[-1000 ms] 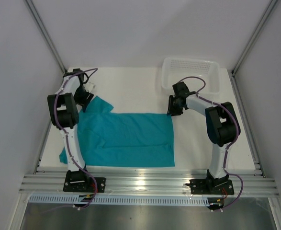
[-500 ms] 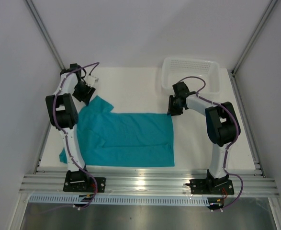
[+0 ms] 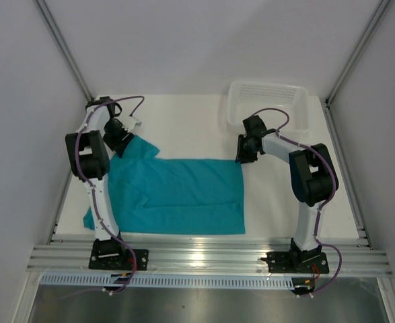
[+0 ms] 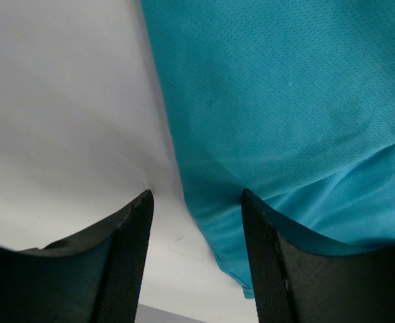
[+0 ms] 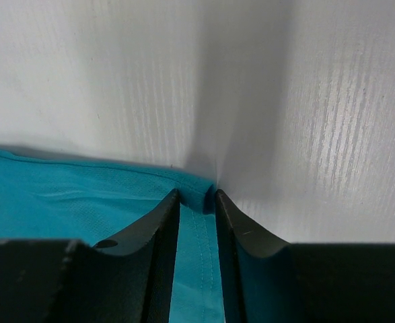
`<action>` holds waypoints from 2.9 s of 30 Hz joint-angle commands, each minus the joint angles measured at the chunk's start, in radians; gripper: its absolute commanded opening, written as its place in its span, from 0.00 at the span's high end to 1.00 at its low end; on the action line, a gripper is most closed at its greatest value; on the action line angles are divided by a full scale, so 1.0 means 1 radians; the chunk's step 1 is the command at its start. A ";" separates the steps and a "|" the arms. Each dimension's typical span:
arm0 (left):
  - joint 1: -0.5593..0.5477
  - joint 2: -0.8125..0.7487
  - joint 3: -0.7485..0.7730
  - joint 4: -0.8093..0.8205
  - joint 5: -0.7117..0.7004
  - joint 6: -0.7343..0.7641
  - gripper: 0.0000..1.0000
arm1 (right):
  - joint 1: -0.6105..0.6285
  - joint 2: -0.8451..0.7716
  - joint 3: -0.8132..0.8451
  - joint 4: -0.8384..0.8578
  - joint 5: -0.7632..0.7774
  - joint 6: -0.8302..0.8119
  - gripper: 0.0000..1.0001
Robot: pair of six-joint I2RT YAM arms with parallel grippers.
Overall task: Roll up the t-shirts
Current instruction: Fold the tshirt
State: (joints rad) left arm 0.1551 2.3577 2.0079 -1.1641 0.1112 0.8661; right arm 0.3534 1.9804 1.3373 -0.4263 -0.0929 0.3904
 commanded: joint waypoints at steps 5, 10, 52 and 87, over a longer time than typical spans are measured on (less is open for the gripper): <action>0.006 -0.038 -0.003 0.037 -0.041 0.059 0.40 | 0.004 -0.040 -0.009 -0.023 0.013 -0.004 0.70; 0.006 -0.028 0.005 0.004 -0.018 0.060 0.47 | 0.004 -0.048 -0.015 -0.023 0.016 -0.007 0.73; 0.073 -0.043 -0.001 -0.074 0.153 -0.081 0.76 | 0.027 -0.058 -0.036 -0.006 0.015 -0.001 0.85; 0.175 -0.626 -0.554 0.150 0.260 -0.130 0.99 | 0.064 -0.426 -0.266 -0.080 -0.074 -0.038 1.00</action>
State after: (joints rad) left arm 0.3168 1.8133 1.4891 -1.0145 0.3454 0.7162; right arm 0.4061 1.6287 1.1053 -0.4854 -0.1444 0.3550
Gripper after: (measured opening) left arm 0.010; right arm 0.009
